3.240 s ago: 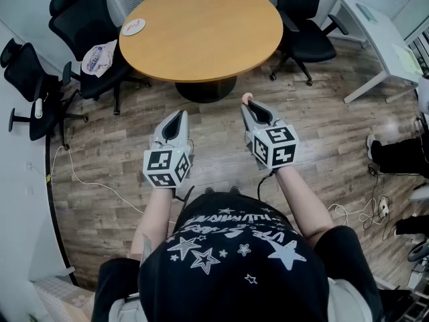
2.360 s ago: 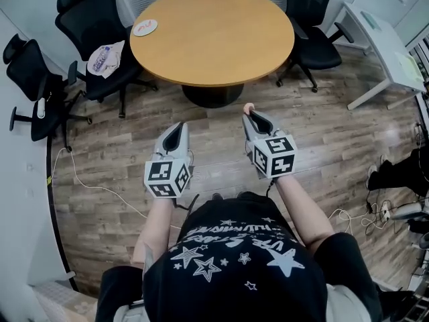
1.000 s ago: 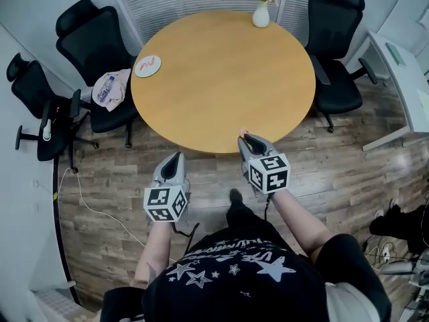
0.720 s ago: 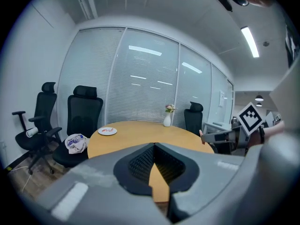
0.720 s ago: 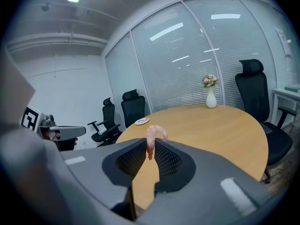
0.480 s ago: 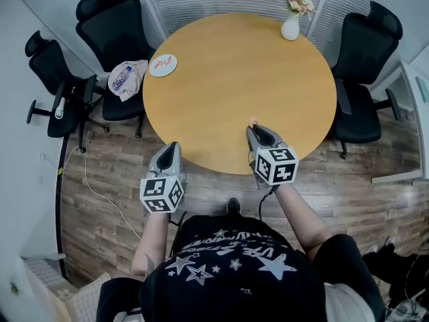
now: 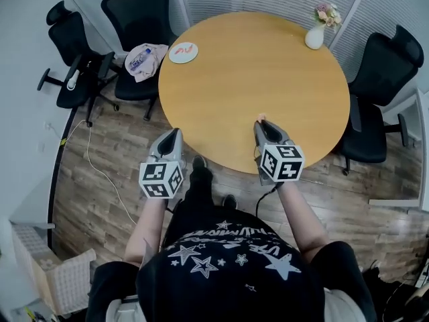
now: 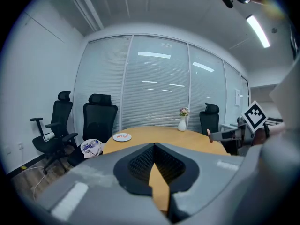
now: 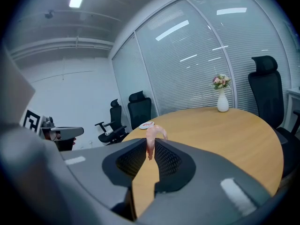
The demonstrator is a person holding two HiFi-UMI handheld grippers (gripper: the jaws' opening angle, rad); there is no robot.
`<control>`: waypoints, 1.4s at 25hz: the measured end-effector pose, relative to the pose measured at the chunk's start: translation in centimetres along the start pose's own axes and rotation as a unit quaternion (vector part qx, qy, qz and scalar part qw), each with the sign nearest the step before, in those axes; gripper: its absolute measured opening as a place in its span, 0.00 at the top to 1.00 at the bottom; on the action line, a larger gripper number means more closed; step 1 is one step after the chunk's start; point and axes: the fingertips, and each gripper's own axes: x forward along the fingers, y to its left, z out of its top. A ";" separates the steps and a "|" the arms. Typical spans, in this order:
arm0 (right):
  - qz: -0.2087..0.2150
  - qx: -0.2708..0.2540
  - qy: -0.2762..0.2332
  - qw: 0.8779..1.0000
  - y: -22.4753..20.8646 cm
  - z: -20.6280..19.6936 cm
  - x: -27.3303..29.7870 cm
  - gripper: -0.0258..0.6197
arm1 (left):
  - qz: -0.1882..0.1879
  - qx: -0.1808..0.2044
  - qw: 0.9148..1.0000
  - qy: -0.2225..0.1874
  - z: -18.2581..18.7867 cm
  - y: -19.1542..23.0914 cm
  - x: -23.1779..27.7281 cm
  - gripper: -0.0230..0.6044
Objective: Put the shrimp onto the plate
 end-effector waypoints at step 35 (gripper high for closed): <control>0.055 -0.106 0.031 0.992 8.2 10.0 27.4 0.87 | 0.004 -0.019 1.000 -0.011 5.3 20.2 15.9 0.96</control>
